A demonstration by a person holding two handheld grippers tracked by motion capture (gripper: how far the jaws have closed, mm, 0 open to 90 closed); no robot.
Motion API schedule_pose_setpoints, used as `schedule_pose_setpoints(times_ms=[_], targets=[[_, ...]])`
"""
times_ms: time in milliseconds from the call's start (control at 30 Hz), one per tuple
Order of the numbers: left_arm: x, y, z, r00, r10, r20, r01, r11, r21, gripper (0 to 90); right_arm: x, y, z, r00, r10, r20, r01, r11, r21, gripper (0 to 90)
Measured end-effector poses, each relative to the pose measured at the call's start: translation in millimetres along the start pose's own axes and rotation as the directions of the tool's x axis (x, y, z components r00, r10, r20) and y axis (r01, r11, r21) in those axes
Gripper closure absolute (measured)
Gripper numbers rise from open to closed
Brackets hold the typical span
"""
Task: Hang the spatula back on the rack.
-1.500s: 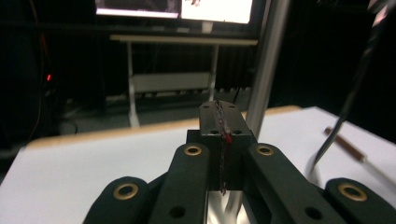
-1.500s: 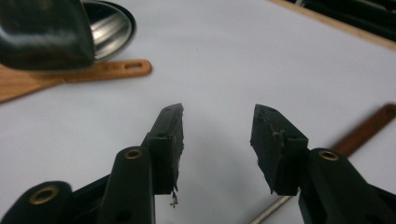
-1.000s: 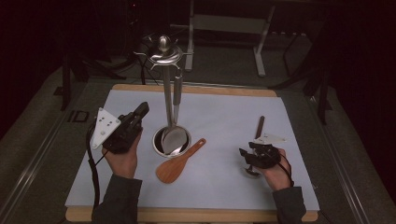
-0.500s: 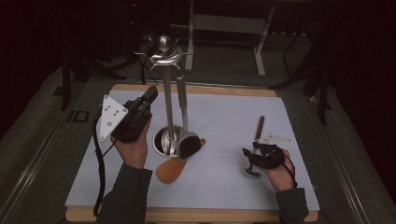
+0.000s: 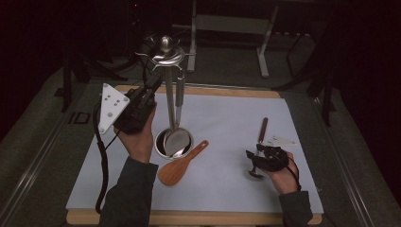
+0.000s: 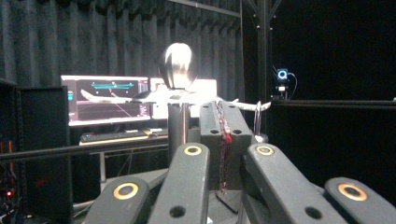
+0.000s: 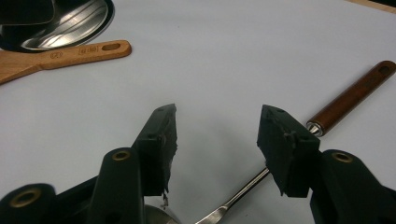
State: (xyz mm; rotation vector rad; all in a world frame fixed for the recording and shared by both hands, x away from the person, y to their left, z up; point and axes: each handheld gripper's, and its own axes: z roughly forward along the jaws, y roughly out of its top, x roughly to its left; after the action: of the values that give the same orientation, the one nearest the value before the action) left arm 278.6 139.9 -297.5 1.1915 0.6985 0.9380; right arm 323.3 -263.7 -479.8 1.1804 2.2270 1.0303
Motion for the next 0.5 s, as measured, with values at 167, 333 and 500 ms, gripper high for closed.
schedule_pose_setpoints(times_ms=[167, 333, 500], targets=[[1.4, 2.4, 3.3, 1.0, -0.004, -0.003, 0.004, 1.0, 0.004, 89.7, -0.4, -0.3, -0.3, 1.0, 0.001, 0.002, -0.001, 1.0, -0.001, 47.0], [3.7, 3.4, 4.7, 1.0, 0.0, -0.007, 0.0, 0.9999, 0.013, 89.8, -1.4, -0.5, -1.2, 1.0, 0.003, 0.004, -0.003, 1.0, -0.003, 47.1], [3.8, 3.6, 4.5, 0.9999, 0.009, -0.01, -0.008, 0.9998, 0.017, 89.8, -2.1, -0.8, -1.8, 1.0, 0.006, 0.005, -0.006, 1.0, -0.005, 47.1]])
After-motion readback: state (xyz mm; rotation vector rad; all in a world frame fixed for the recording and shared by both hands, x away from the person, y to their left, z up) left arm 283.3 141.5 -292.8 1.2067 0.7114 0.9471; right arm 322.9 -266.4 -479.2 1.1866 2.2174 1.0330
